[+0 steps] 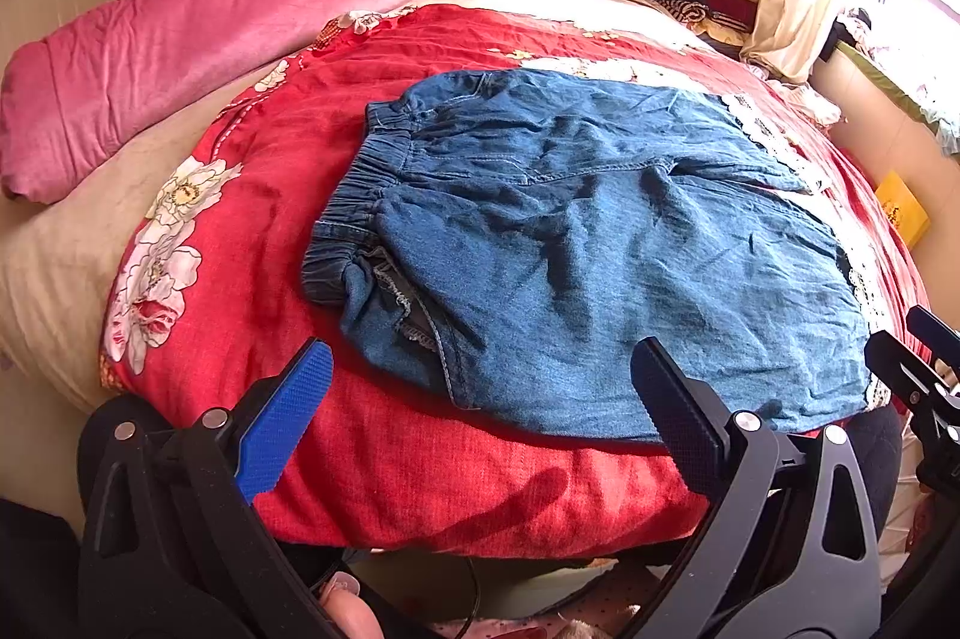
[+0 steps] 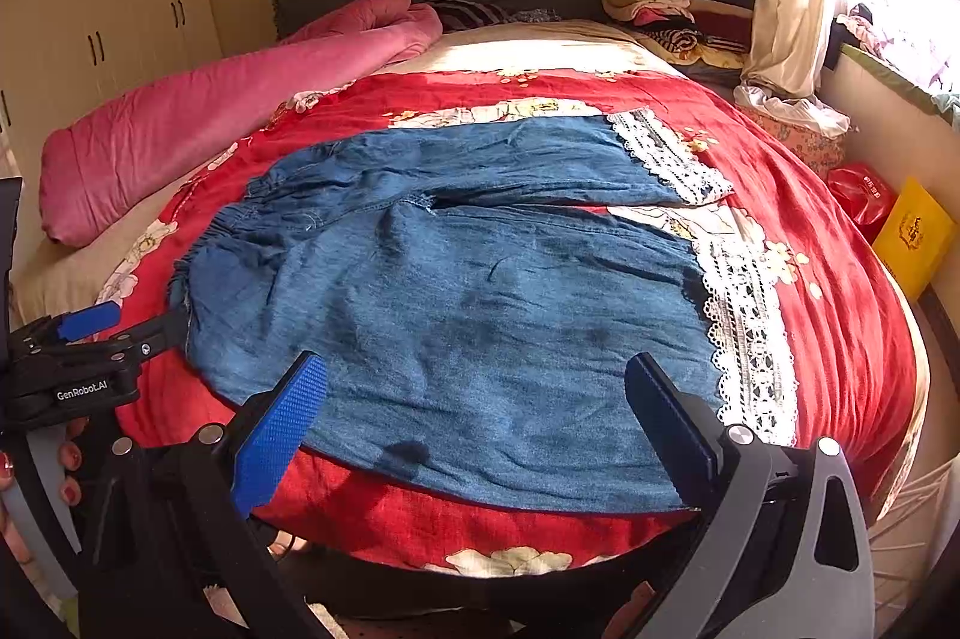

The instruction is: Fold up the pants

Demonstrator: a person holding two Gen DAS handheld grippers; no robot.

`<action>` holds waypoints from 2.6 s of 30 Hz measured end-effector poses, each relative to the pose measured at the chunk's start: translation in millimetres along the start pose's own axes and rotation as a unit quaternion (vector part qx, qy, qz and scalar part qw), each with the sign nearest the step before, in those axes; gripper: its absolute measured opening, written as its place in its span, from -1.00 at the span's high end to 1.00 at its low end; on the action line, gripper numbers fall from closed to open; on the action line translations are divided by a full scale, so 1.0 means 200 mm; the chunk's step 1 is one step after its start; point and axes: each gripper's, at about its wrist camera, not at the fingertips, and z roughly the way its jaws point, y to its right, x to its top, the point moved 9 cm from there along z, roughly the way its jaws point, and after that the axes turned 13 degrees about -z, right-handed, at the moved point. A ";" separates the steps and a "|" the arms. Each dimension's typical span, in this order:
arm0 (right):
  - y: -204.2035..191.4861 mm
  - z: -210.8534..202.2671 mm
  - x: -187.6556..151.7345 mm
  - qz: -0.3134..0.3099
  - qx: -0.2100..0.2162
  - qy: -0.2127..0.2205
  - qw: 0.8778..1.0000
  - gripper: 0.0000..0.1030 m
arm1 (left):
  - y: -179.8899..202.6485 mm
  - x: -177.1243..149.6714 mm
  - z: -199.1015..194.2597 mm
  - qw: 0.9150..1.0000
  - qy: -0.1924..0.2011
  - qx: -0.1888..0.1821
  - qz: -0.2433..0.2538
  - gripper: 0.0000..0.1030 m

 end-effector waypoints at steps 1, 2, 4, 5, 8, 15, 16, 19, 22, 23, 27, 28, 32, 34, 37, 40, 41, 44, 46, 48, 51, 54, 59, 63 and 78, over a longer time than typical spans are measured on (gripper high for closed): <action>0.00 0.00 0.00 0.000 0.000 0.000 1.000 -0.92 | 0.00 0.00 0.00 1.000 0.000 0.000 0.000 -0.82; 0.00 0.00 0.00 0.000 0.001 0.001 1.000 -0.92 | 0.00 0.00 0.00 1.000 0.001 0.000 0.000 -0.82; 0.00 0.00 0.00 0.000 0.000 -0.001 1.000 -0.92 | 0.00 0.00 0.00 1.000 0.001 0.000 0.001 -0.82; 0.00 0.00 0.00 0.001 0.001 -0.001 1.000 -0.92 | 0.00 0.00 0.00 1.000 0.001 -0.001 0.000 -0.82; 0.00 0.01 -0.01 0.001 0.000 -0.002 1.000 -0.92 | 0.00 0.01 0.00 1.000 0.002 0.000 0.002 -0.82; 0.00 0.03 0.01 -0.002 0.002 -0.005 1.000 -0.92 | 0.01 0.02 0.02 1.000 0.000 -0.007 0.003 -0.82; 0.00 0.04 0.01 -0.003 0.003 -0.005 1.000 -0.92 | 0.01 0.02 0.03 1.000 -0.002 -0.007 0.004 -0.82; 0.01 0.07 0.03 -0.006 0.004 -0.008 1.000 -0.92 | 0.02 0.05 0.05 1.000 -0.005 -0.013 -0.001 -0.82; 0.03 0.11 0.07 -0.010 0.015 -0.014 1.000 -0.92 | 0.01 0.09 0.08 1.000 -0.005 -0.015 0.000 -0.82; 0.03 0.13 0.09 -0.007 0.023 -0.016 1.000 -0.92 | 0.00 0.12 0.09 1.000 -0.005 -0.013 0.000 -0.82; 0.06 0.23 0.20 -0.004 0.053 -0.025 0.998 -0.92 | -0.06 0.25 0.19 1.000 -0.009 -0.003 0.000 -0.82; 0.06 0.26 0.23 -0.004 0.063 -0.028 0.998 -0.92 | -0.07 0.29 0.21 1.000 -0.010 0.000 -0.001 -0.82; 0.06 0.38 0.37 -0.017 0.093 -0.036 0.995 -0.91 | -0.16 0.47 0.34 1.000 -0.007 0.017 -0.006 -0.82; 0.05 0.44 0.45 -0.034 0.098 -0.034 0.994 -0.92 | -0.20 0.57 0.42 1.000 -0.013 0.020 -0.007 -0.82; 0.04 0.53 0.56 -0.049 0.114 -0.038 0.992 -0.91 | -0.22 0.68 0.56 0.999 -0.023 0.031 0.011 -0.82; 0.03 0.63 0.69 -0.072 0.116 -0.040 0.990 -0.92 | -0.25 0.75 0.70 0.998 -0.045 0.035 0.010 -0.82; 0.02 0.67 0.73 -0.082 0.121 -0.039 0.988 -0.92 | -0.25 0.78 0.74 0.998 -0.052 0.028 0.006 -0.82; -0.01 0.80 0.82 -0.097 0.139 -0.050 0.984 -0.92 | -0.23 0.84 0.85 0.998 -0.054 0.017 0.022 -0.82; -0.02 0.91 0.86 -0.108 0.146 -0.064 0.981 -0.92 | -0.20 0.86 0.92 0.997 -0.060 0.008 0.041 -0.82; -0.03 1.02 0.89 -0.130 0.136 -0.078 0.979 -0.92 | -0.20 0.87 0.98 0.996 -0.065 0.008 0.053 -0.69; -0.04 1.15 0.92 -0.149 0.135 -0.095 0.975 -0.92 | -0.20 0.87 1.06 0.996 -0.075 -0.009 0.055 -0.37; -0.06 1.26 0.94 -0.162 0.148 -0.109 0.969 -0.92 | -0.18 0.87 1.11 0.994 -0.082 -0.041 0.057 0.17; -0.12 1.46 1.01 -0.209 0.153 -0.119 0.958 -0.91 | -0.19 0.90 1.11 0.993 -0.078 -0.076 0.041 0.45; -0.20 1.60 1.04 -0.277 0.162 -0.125 0.939 -0.91 | -0.22 0.92 1.07 0.990 -0.081 -0.113 0.013 0.48; -0.39 1.51 1.01 -0.277 0.206 -0.134 0.929 0.90 | -0.16 1.01 0.88 0.988 -0.033 -0.146 0.022 0.48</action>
